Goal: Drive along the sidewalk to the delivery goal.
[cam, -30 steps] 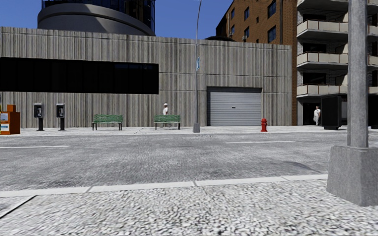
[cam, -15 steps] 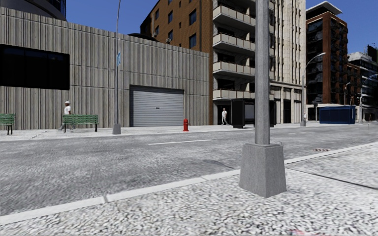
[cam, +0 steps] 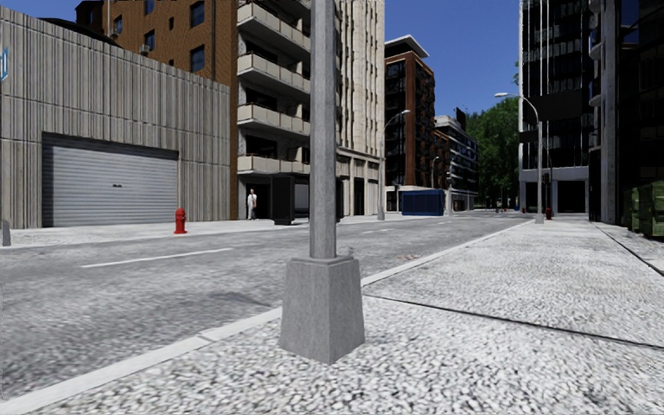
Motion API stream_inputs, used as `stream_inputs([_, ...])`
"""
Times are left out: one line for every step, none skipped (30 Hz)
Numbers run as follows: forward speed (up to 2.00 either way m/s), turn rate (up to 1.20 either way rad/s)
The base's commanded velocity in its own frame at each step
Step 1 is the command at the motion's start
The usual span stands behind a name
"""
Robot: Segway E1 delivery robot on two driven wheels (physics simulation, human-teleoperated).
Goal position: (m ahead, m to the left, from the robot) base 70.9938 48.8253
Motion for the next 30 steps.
stream_inputs([0.70, -0.88])
stream_inputs([0.70, -0.88])
stream_inputs([0.70, -0.88])
stream_inputs([0.70, -0.88])
stream_inputs([0.70, -0.88])
stream_inputs([0.70, -0.88])
stream_inputs([0.70, -0.88])
stream_inputs([0.70, -0.88])
stream_inputs([0.71, -0.88])
stream_inputs([0.71, -0.88])
stream_inputs([0.72, -0.88])
stream_inputs([0.76, -0.88])
stream_inputs([0.81, -0.88])
stream_inputs([0.81, -0.88])
stream_inputs([0.86, -0.88])
stream_inputs([0.89, -0.88])
stream_inputs([1.01, -0.81])
stream_inputs([1.01, -0.81])
stream_inputs([1.13, -0.70])
stream_inputs([1.29, -0.62])
stream_inputs([1.40, -0.59])
stream_inputs([1.40, -0.59])
stream_inputs([1.45, -0.58])
stream_inputs([1.48, -0.57])
stream_inputs([1.48, -0.57])
stream_inputs([1.50, -0.55])
stream_inputs([1.52, -0.53])
stream_inputs([1.61, -0.51])
stream_inputs([1.61, -0.51])
stream_inputs([1.76, -0.48])
